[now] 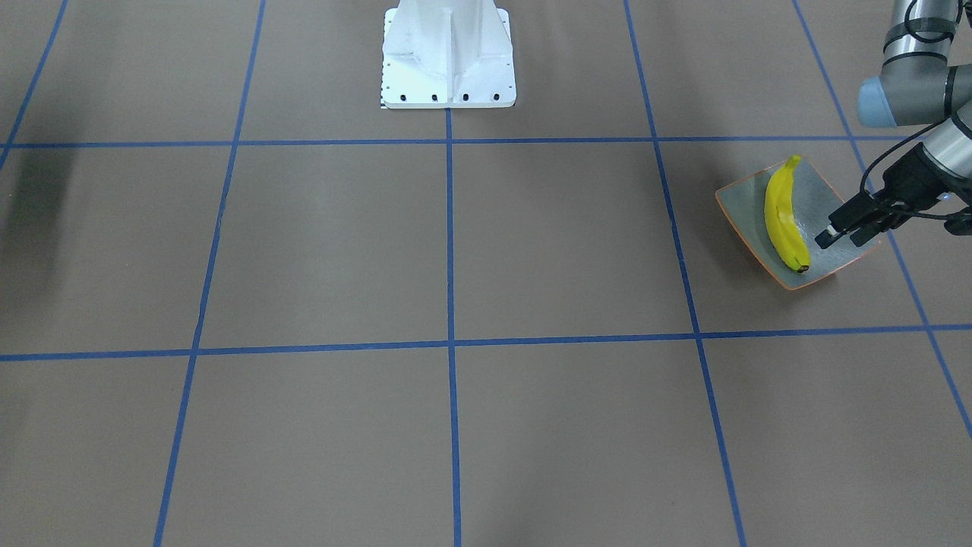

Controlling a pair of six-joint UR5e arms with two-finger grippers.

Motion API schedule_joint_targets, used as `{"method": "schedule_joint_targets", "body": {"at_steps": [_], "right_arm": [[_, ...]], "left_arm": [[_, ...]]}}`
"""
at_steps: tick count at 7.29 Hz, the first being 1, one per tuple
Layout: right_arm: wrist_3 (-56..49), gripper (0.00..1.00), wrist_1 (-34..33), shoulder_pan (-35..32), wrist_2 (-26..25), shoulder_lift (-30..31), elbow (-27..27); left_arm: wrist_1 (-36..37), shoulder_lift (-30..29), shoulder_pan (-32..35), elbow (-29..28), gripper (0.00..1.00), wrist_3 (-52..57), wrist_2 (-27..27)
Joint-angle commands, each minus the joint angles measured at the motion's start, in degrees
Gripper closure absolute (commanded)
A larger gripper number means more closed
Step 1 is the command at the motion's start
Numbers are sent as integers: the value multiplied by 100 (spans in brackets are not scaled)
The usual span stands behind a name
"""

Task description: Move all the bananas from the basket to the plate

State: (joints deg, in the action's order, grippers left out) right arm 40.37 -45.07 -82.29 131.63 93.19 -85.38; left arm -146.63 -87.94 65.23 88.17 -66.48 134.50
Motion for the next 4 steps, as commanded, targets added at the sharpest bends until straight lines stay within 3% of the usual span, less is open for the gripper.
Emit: {"method": "schedule_joint_targets", "body": {"at_steps": [1, 4], "right_arm": [[-1484, 0, -607, -1050, 864, 337, 400], [-2565, 0, -670, -1184, 838, 1112, 460]], "left_arm": [[-6, -12, -1, -10, 1, -14, -3], [-15, -74, -1, -45, 1, -6, -3]]}}
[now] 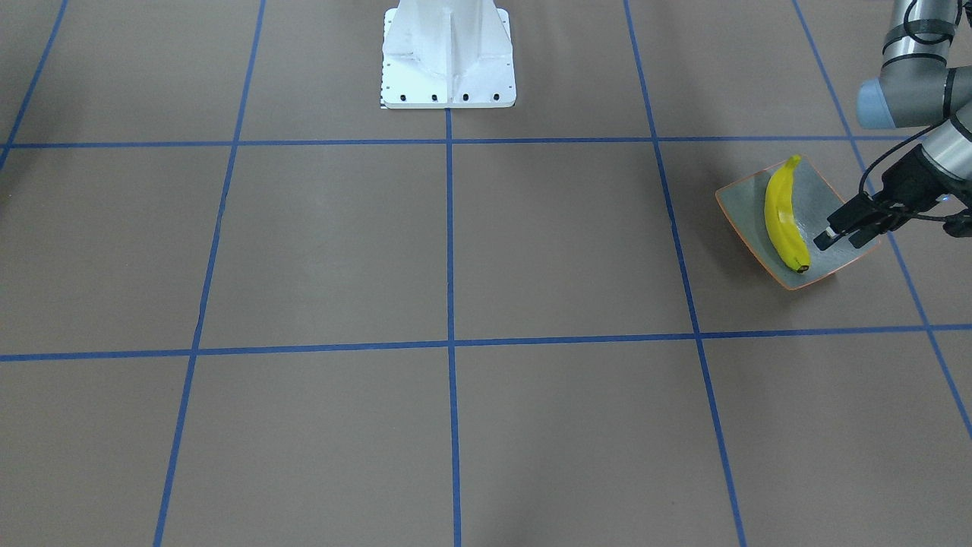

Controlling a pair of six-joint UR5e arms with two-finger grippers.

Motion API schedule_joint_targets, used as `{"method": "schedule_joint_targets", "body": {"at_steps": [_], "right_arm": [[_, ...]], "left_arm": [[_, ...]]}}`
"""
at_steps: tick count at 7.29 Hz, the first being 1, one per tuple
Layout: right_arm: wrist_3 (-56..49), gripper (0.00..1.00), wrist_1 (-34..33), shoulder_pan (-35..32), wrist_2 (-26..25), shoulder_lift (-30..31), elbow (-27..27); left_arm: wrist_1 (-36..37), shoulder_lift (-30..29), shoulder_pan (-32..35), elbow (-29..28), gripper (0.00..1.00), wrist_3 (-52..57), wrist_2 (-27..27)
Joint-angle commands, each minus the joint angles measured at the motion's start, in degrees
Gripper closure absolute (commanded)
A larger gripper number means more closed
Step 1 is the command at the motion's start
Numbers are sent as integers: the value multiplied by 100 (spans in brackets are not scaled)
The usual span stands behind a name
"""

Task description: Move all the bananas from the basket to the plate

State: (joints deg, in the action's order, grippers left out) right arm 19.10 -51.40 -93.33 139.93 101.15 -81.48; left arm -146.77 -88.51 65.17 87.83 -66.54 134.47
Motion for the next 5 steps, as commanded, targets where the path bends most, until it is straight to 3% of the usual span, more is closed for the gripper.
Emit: {"method": "schedule_joint_targets", "body": {"at_steps": [1, 5], "right_arm": [[-920, 0, -202, -315, 69, 431, 123], [-1766, 0, -544, -659, 17, 520, 219]], "left_arm": [[8, -26, -5, -20, 1, 1, 0], [-10, -35, -5, 6, 1, -8, 0]]}}
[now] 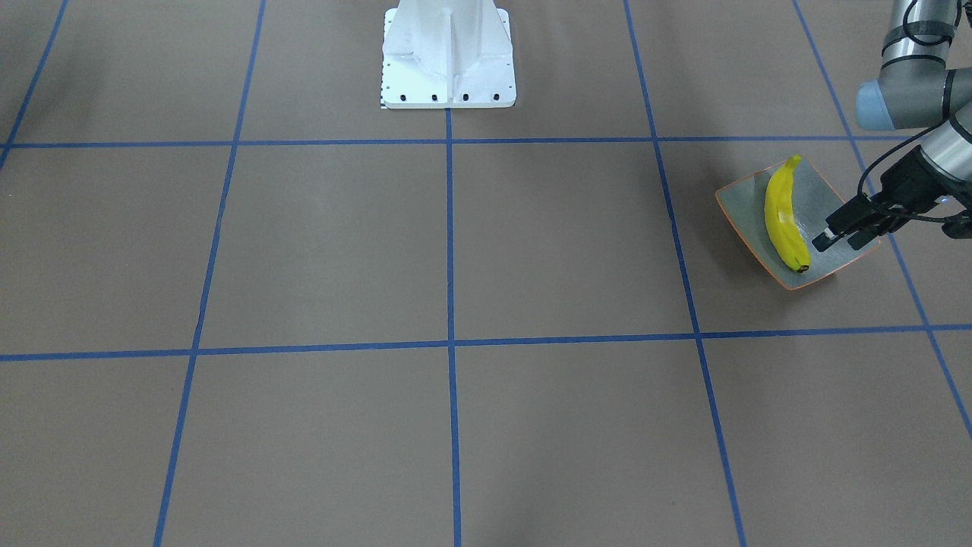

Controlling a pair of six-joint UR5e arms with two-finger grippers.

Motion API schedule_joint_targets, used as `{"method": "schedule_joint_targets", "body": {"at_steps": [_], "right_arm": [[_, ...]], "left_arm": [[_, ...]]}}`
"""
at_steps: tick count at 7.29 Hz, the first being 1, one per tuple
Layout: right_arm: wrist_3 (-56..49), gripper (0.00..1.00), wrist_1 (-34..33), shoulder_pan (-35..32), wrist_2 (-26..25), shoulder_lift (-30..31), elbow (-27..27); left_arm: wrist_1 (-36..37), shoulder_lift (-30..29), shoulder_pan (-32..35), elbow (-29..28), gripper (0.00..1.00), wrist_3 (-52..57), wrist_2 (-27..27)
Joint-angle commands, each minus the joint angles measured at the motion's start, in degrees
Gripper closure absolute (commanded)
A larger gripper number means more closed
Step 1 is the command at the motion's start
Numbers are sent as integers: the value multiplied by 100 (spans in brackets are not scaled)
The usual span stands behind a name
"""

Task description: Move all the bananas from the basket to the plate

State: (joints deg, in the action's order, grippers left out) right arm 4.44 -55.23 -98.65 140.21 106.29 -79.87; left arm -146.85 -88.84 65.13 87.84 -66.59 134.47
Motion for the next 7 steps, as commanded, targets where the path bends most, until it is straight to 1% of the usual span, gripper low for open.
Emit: {"method": "schedule_joint_targets", "body": {"at_steps": [1, 3, 4, 5, 7], "right_arm": [[-582, 0, -346, -180, -20, -3, 129], [-576, 1, -383, -181, -12, -64, 279], [-576, 4, -391, -181, -12, -64, 279], [-550, 15, -392, -181, -3, -64, 279], [-506, 27, -392, -172, 6, -56, 271]], "left_arm": [[-1, -2, 0, 5, 1, -3, 0], [-10, -2, 0, 49, 1, -11, 9], [-1, -28, 0, 40, 1, -11, 9], [-1, -28, 0, 40, 1, -11, 9], [-10, -28, 0, 57, 1, -20, 9]]}}
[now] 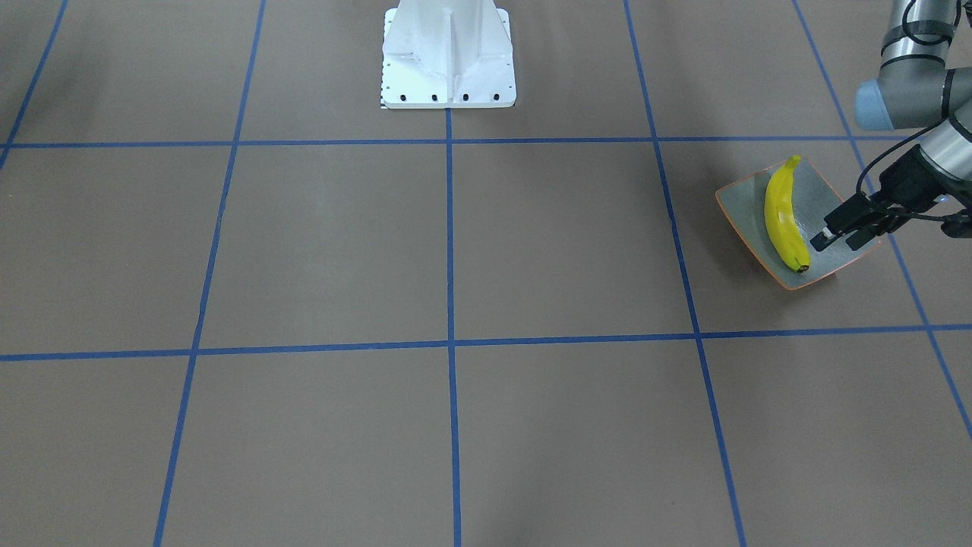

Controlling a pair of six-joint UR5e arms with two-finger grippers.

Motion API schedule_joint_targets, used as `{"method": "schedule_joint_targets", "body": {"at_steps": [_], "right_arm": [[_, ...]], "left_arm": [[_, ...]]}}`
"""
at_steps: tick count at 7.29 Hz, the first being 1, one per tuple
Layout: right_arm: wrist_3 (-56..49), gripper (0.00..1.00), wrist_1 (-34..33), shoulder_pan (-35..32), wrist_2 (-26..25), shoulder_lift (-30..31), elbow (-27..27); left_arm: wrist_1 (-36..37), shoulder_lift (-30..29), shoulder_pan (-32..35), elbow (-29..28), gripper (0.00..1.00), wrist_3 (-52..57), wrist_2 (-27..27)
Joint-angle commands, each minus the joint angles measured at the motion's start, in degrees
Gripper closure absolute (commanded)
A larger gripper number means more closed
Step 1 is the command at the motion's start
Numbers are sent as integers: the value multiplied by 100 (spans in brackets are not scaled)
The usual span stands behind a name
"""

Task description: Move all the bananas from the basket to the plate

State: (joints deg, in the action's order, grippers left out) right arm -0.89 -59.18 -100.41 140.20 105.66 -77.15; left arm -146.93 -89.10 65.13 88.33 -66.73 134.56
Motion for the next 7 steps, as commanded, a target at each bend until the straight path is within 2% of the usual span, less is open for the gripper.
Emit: {"method": "schedule_joint_targets", "body": {"at_steps": [1, 7], "right_arm": [[28, 28, -6, 4, 8, 7, 16], [54, 33, 3, 13, 25, -2, 34]], "left_arm": [[-11, -2, 9, 35, 1, -15, 9], [-11, 95, 26, 237, 1, -42, 35]]}}
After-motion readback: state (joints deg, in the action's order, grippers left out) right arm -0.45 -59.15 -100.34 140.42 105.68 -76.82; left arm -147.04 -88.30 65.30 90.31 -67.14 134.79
